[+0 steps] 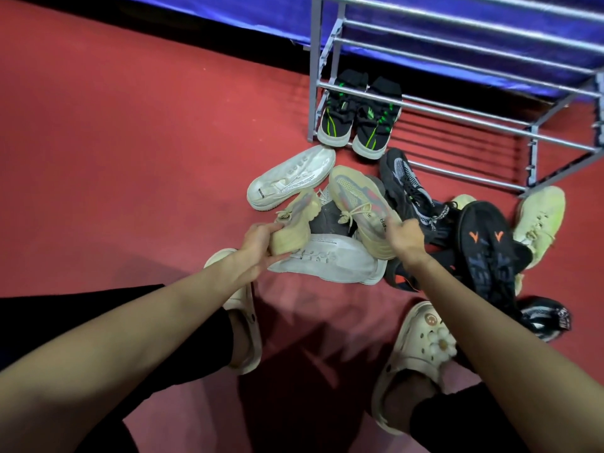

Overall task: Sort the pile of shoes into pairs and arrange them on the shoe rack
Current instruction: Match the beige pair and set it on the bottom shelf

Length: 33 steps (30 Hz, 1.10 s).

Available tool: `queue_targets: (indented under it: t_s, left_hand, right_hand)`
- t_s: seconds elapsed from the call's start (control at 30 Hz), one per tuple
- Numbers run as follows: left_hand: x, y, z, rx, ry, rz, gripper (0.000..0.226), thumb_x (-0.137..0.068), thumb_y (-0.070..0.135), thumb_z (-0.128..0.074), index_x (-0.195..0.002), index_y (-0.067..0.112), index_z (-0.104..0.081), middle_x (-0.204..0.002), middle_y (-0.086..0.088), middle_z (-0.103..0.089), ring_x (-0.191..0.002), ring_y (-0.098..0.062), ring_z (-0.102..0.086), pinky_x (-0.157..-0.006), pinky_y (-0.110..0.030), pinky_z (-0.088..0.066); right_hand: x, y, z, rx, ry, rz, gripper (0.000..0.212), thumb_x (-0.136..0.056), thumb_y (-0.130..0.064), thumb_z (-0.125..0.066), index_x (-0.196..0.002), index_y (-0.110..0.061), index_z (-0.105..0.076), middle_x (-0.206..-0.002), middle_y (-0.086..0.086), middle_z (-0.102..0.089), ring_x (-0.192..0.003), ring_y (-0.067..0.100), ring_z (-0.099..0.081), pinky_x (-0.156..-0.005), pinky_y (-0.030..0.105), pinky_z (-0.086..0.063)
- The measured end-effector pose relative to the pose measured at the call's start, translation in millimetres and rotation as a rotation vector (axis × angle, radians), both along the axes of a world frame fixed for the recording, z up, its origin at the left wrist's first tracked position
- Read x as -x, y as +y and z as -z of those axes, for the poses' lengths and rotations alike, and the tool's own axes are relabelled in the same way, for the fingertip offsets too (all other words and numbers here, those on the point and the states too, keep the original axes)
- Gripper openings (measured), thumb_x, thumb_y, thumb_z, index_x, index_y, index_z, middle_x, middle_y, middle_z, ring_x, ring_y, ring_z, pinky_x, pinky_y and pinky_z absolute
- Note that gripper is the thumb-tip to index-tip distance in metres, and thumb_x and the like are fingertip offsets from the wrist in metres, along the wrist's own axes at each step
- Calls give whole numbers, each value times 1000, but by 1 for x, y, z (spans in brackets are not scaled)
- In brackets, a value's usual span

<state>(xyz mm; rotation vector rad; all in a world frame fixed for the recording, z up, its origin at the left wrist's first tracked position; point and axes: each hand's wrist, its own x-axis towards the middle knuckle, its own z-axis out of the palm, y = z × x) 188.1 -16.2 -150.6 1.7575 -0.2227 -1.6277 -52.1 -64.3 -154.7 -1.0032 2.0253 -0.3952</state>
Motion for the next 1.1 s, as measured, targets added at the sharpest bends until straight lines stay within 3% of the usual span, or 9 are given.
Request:
queue_targets:
  t_s: [0.07,0.23,0.37,0.43,0.57,0.67,0.83,0.93,1.1]
  left_hand:
    - [2,-2,-8,-4,24,-39,6,-86,12,-63,-88,13,-68,-100,-8,-64,-90,-25,-64,-48,-27,-58]
    - [13,-6,-28,30,-74,11,46,-80,2,-61,-126,-1,-53,-118,-16,-60,-105,-33,-63,-71,-46,-61]
    - [25,-11,-49,156,-157,83,29,-78,1,-67,-97,19,-53,-105,-12,-57,-94,-27,-59,-77,-46,-56]
    - [37,-18,-62,206,-143,116,33,-77,2,-69,-101,20,-54,-98,-11,-59,-87,-26,-60,-67,-38,-56]
    - [84,-34,-90,281,-75,185,32,-81,6,-70,-106,16,-54,-94,-5,-62,-77,-17,-64,-49,-28,-56]
    - [125,-46,-101,326,-51,262,16,-84,8,-68,-93,15,-56,-91,-5,-64,-76,-15,-64,-51,-28,-58]
    - [185,-72,-106,359,-15,392,18,-87,15,-67,-102,8,-59,-94,-7,-66,-81,-17,-66,-64,-32,-61]
    - [215,-90,-98,347,-27,411,42,-88,17,-68,-122,-2,-54,-107,-14,-64,-95,-24,-65,-85,-44,-60]
    - [250,-127,-69,345,-76,412,53,-86,20,-71,-129,1,-47,-124,-18,-62,-110,-29,-65,-94,-50,-55]
  right_hand:
    - [2,-2,-3,-64,9,11,46,-91,-25,-49,-120,10,-52,-119,24,-60,-111,37,-58,-87,40,-46]
    - [19,-13,-36,-32,-163,33,30,-88,-17,-57,-110,2,-53,-96,15,-54,-88,26,-55,-74,38,-45]
    - [63,-20,-83,54,-163,130,44,-86,-17,-63,-122,6,-53,-98,14,-60,-84,29,-62,-70,36,-53]
    - [91,-20,-108,61,-211,159,25,-89,-12,-57,-110,1,-61,-80,10,-59,-62,22,-55,-49,29,-47]
    - [145,-16,-155,-2,-288,214,14,-94,-13,-43,-82,-15,-50,-73,4,-52,-62,17,-52,-38,23,-50]
    - [178,-11,-175,-1,-293,244,18,-95,-15,-39,-82,-19,-51,-72,1,-51,-61,13,-50,-35,18,-46]
    - [224,-2,-172,-8,-307,315,20,-96,-18,-37,-91,-20,-56,-75,-1,-54,-64,12,-52,-42,22,-49]
    - [241,-3,-142,60,-377,369,13,-94,-14,-44,-86,-15,-54,-76,2,-54,-65,15,-53,-43,25,-51]
    - [244,-21,-83,167,-544,475,26,-95,-3,-41,-118,2,-50,-90,14,-61,-69,22,-59,-51,33,-55]
